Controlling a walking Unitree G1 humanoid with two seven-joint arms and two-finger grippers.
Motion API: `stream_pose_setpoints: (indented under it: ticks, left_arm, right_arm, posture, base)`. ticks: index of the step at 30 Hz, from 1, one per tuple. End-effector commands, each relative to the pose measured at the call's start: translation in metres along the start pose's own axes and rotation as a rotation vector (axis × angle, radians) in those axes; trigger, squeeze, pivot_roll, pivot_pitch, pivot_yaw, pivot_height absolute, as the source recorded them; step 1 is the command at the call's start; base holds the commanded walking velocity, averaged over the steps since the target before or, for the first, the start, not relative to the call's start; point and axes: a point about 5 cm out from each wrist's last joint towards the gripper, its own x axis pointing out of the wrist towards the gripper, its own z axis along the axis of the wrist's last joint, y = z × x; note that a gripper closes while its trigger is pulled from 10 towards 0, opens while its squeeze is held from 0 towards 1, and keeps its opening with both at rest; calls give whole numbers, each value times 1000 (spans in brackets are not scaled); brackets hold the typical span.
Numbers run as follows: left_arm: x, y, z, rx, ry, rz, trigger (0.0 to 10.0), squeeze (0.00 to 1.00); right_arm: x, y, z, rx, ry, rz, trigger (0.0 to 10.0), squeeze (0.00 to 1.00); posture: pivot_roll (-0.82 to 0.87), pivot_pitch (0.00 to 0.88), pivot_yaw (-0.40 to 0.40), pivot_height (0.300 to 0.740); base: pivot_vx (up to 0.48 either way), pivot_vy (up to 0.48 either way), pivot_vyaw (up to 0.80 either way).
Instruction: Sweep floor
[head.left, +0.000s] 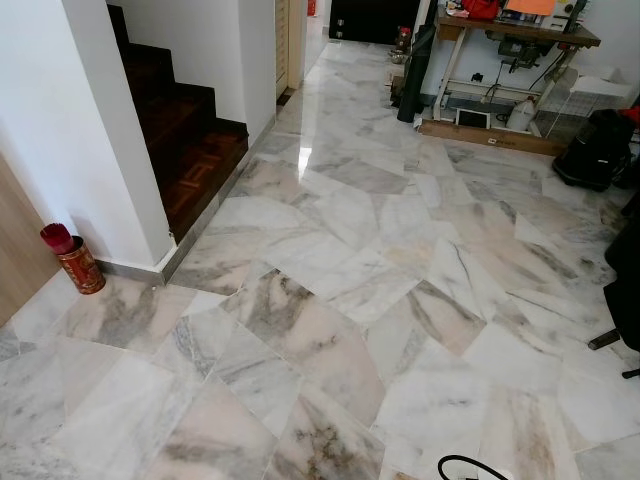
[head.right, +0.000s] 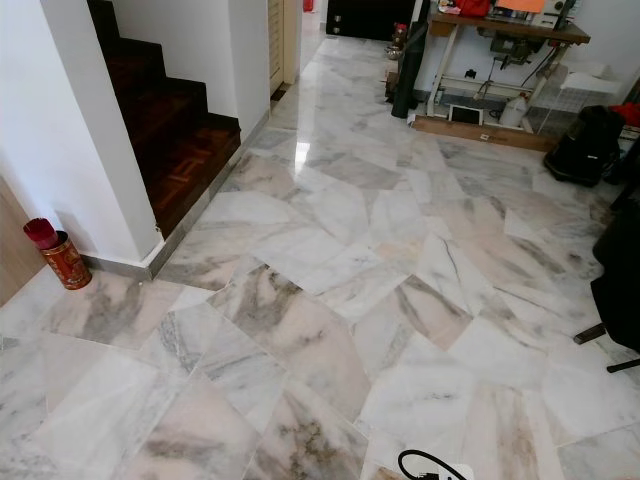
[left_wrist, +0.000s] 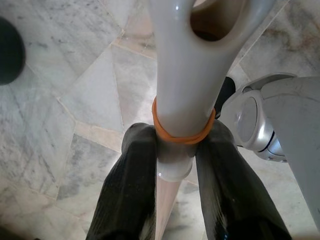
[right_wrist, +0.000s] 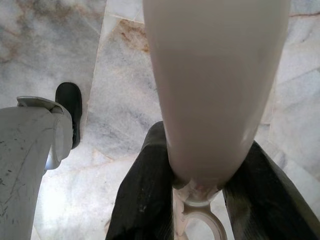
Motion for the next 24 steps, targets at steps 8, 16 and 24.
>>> stream_pose_setpoints:
  ticks: [8, 16, 24]
  left_arm:
    - [-13, 45, -38, 41, 2, -50, 10000, 0]
    - [-13, 45, -38, 41, 2, -50, 10000, 0]
    - [-13, 45, -38, 41, 2, -50, 10000, 0]
  right_arm:
    - [-16, 65, 65, -68, -304, 285, 10000, 0]
    - [-16, 65, 65, -68, -304, 285, 10000, 0]
    - [-16, 65, 65, -68, -304, 285, 10000, 0]
  posture:
    - [95, 16, -64, 740]
    - [95, 16, -64, 740]
    - [95, 16, -64, 740]
  base:
    - [0, 0, 0]
    - [0, 0, 0]
    - [0, 0, 0]
